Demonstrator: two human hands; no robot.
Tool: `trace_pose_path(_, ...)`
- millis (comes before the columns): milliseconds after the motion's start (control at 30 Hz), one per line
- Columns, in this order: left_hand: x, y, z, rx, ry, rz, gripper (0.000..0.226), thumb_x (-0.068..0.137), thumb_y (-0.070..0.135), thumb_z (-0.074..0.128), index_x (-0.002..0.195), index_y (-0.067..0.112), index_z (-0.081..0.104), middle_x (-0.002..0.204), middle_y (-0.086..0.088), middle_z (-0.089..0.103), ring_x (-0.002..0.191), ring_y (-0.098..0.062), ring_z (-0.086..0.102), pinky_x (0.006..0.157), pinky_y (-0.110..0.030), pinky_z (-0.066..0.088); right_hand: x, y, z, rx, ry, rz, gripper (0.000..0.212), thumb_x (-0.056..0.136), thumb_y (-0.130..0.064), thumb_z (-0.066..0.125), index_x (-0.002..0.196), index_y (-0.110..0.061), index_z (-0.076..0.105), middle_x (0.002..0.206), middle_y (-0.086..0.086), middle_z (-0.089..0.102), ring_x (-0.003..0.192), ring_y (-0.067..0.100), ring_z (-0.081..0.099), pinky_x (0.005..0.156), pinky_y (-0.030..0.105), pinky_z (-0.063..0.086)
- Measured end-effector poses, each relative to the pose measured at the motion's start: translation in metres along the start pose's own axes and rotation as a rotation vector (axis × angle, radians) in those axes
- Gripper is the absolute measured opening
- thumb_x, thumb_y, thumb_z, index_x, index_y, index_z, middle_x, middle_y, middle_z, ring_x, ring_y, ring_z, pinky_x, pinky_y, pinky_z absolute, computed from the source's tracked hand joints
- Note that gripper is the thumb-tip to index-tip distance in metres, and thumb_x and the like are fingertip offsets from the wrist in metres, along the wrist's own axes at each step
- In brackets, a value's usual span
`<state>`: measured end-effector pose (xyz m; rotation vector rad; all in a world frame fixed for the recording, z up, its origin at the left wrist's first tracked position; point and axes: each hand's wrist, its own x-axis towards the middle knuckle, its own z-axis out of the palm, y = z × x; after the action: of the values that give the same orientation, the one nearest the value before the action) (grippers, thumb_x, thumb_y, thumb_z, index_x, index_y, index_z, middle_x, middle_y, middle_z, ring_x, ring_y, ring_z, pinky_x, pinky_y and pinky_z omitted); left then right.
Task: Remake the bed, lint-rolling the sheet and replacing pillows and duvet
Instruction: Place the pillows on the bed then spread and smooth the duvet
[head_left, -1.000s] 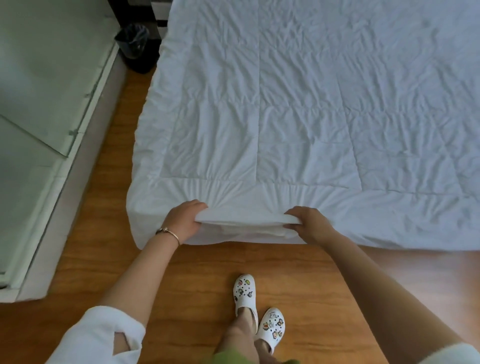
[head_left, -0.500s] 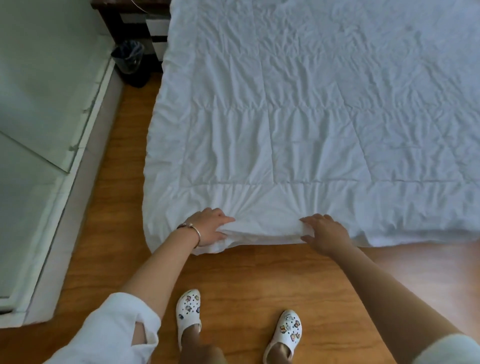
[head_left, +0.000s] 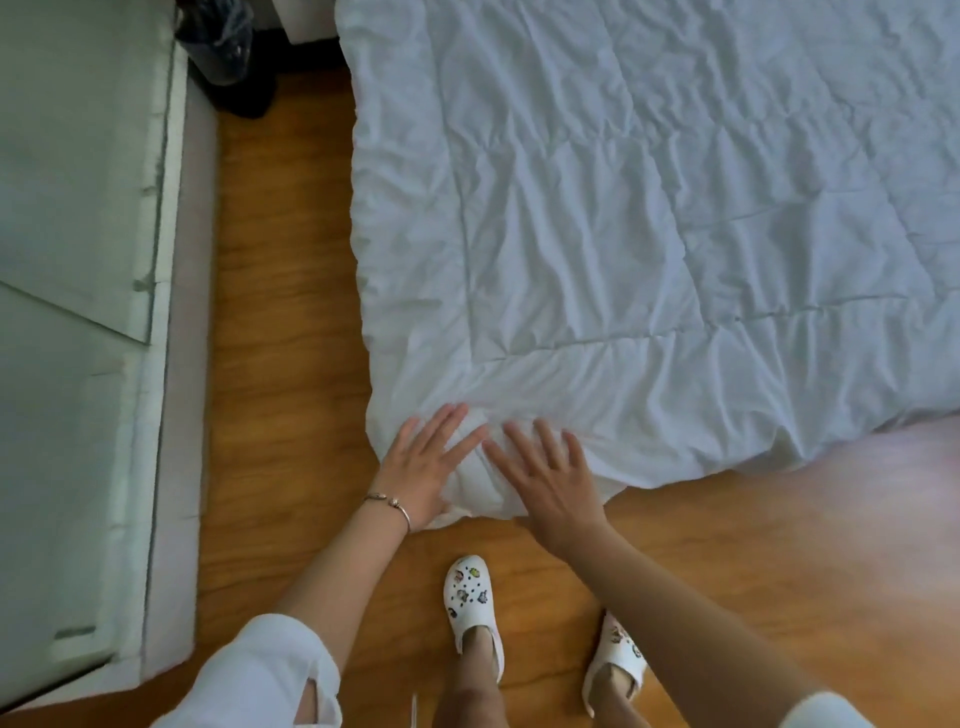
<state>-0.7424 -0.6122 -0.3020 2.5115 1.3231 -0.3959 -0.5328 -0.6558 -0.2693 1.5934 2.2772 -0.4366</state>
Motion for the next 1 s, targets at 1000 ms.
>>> trace_pose_path(1000, -0.009, -0.050, -0.033, -1.016, 0.161, -0.269, 0.077, 0.076, 0.022, 0.079, 0.138, 0.029, 0.035, 0.118, -0.002, 0.025, 0.102, -0.018, 0.042, 0.089, -0.014, 0.031, 0.028, -0.135, -0.023, 1.475, 0.596, 1.327, 0.085, 0.080, -0.013, 0.075, 0.146, -0.041, 0.031, 0.135, 0.009, 0.037, 0.101, 0.021, 0.053, 0.077, 0.027, 0.045)
